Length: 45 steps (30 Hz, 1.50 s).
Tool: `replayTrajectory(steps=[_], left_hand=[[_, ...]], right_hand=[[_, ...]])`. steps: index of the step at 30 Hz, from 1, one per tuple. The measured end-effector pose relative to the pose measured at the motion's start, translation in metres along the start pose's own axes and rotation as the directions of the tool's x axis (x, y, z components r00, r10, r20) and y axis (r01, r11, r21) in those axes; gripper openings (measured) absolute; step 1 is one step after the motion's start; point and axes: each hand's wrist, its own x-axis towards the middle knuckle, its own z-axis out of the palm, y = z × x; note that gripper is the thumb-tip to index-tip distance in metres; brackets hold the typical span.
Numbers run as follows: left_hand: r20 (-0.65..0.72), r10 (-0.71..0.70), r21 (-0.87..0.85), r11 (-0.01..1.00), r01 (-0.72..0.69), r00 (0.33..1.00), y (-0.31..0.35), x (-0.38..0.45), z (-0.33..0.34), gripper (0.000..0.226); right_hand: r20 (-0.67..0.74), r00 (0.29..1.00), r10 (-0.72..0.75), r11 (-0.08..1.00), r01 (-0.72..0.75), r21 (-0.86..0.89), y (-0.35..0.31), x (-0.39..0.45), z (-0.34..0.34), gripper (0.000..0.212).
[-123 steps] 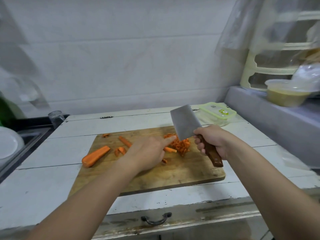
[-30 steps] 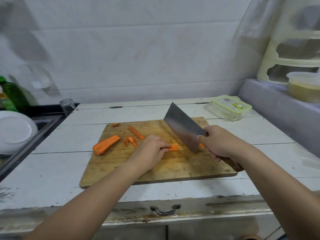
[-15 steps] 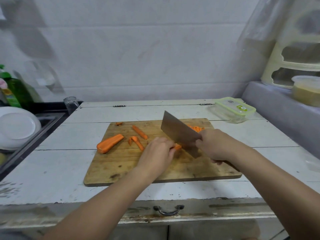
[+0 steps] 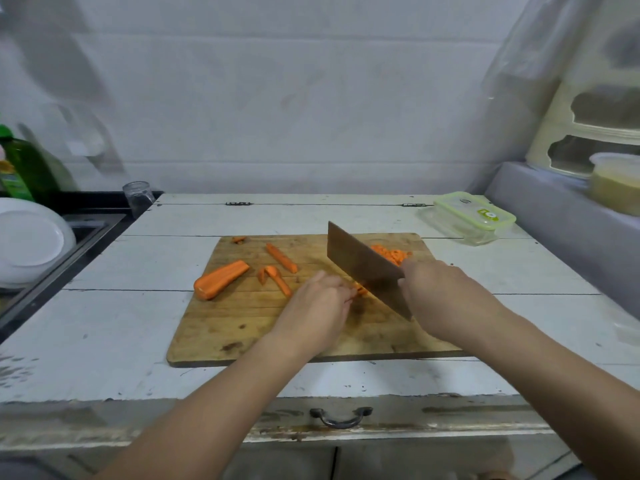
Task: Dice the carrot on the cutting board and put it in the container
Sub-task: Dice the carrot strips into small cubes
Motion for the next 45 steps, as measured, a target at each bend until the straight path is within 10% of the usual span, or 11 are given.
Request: replayTrajectory(steps=[45], left_hand=[[0.025,-0.053,-0.060,0.997,0.054,0.998,0.006,-0.004,-0.005,0.030]], right_hand=[[-0.020,0.999,-0.039,0.995,0.037,-0.090,-0.014,-0.004,0.005,0.008]])
